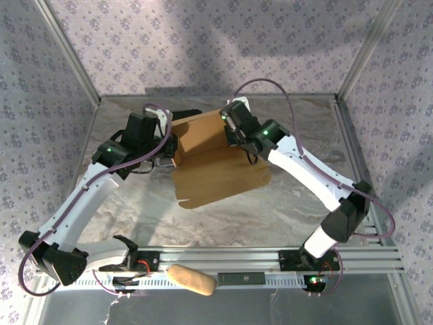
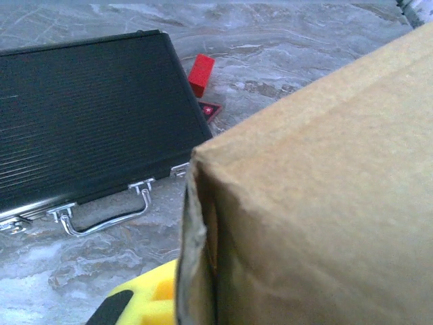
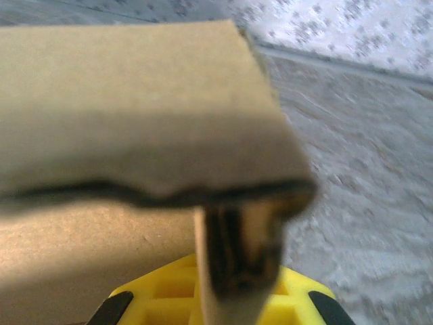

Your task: Fold the paper box

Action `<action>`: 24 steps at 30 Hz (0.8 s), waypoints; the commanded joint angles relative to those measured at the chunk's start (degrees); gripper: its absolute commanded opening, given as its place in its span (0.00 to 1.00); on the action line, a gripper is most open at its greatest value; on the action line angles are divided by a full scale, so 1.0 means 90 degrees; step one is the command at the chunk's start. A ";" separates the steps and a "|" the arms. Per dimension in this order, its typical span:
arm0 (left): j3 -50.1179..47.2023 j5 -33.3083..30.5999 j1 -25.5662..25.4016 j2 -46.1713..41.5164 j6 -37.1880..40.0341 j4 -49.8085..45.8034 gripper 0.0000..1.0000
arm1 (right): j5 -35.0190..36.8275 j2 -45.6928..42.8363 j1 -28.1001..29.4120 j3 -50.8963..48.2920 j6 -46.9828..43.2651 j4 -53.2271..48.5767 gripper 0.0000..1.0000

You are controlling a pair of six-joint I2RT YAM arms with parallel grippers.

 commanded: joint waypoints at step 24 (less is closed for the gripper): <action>-0.0769 0.0822 0.0200 -0.0573 0.0615 0.1054 0.50 | -0.0594 -0.0522 -0.0183 -0.0141 0.1667 -0.1026 0.00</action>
